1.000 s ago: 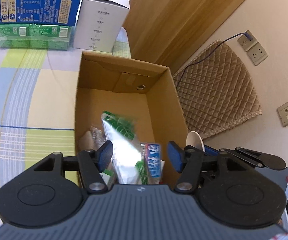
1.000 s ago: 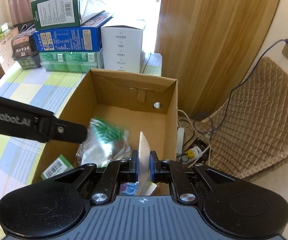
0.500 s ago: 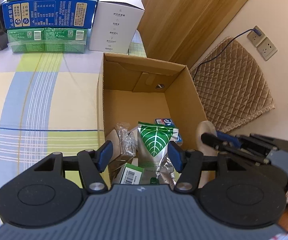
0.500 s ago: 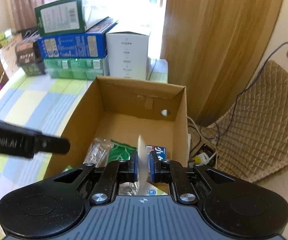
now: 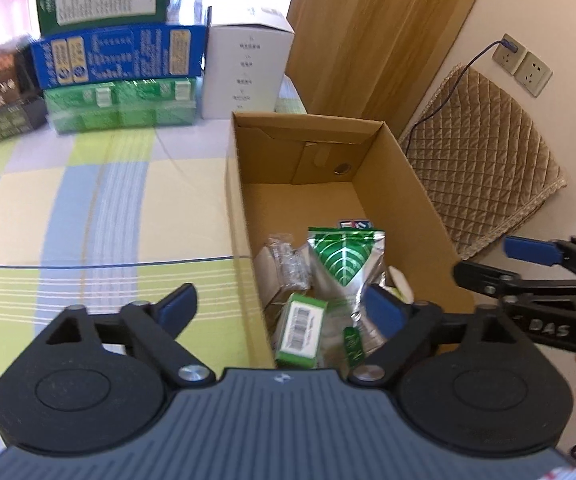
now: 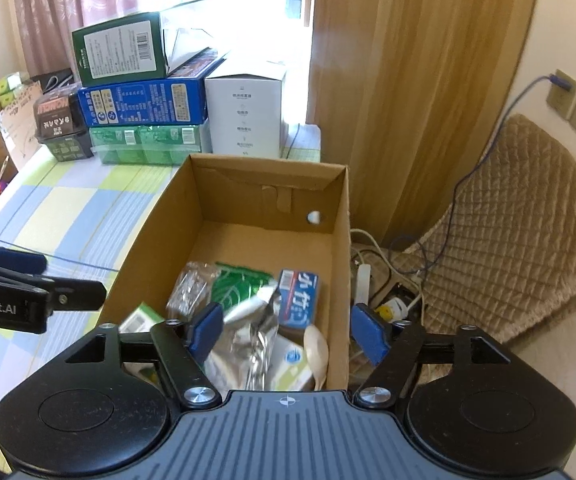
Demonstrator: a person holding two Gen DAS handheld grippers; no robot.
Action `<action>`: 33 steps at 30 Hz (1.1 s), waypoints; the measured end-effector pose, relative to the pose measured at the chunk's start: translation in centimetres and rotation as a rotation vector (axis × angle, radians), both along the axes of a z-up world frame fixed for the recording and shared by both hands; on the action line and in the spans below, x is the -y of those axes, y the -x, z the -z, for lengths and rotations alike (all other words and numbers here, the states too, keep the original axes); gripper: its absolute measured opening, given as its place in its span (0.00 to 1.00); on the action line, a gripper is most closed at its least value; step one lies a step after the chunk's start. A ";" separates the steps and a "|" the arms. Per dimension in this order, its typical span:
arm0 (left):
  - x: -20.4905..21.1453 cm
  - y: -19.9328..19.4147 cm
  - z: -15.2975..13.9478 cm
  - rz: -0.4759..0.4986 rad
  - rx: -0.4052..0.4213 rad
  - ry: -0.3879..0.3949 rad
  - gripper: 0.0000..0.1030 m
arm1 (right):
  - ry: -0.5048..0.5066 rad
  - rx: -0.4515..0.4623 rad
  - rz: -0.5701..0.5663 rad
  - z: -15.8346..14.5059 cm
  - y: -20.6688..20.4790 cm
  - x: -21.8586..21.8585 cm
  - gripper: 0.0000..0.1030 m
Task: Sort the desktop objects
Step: 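Lower the foil bag with the left tool while the right tool lowers the spoon into the box, then open both tools to release the items and pull back from the box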
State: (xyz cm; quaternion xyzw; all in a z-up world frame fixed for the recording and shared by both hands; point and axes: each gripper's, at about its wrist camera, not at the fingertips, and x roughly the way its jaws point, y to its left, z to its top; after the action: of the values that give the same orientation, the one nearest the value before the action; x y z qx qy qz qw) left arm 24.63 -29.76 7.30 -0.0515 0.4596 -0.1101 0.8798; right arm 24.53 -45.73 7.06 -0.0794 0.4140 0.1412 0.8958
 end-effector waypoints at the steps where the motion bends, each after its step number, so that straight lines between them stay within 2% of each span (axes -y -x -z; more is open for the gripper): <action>1: -0.2 0.6 -0.1 -0.004 0.014 -0.006 0.94 | -0.001 -0.003 -0.001 0.0 0.7 0.2 0.75; 4: -0.7 2.6 -0.5 -0.017 0.059 -0.025 0.98 | -0.020 -0.004 0.010 -0.1 3.0 0.7 0.83; 7: -1.1 4.6 -1.0 -0.033 0.088 -0.035 0.98 | -0.016 -0.004 0.001 -0.1 5.3 0.7 0.89; 11: -1.2 7.4 -2.0 -0.058 0.156 -0.100 0.99 | -0.037 -0.005 0.016 -0.3 8.7 0.9 0.93; 13: -1.3 8.8 -2.4 -0.059 0.181 -0.108 0.99 | -0.045 -0.006 0.020 -0.4 10.4 0.9 0.94; 17: -1.7 11.3 -3.1 -0.065 0.171 -0.090 0.99 | -0.043 0.009 0.036 -0.7 13.8 0.9 0.96; 21: -1.6 14.4 -3.5 -0.059 0.185 -0.119 0.99 | -0.074 0.016 0.071 -0.8 16.9 0.9 0.98; 33: -2.8 20.9 -2.1 -0.060 0.159 -0.064 0.99 | -0.121 0.050 0.098 -1.6 23.7 -0.4 0.98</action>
State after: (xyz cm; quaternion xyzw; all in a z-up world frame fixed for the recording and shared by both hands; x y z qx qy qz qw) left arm 3.73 -26.92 9.41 -0.0279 0.3897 -0.0728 0.9176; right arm 0.88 -45.37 8.69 -0.0083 0.3856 0.1201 0.9148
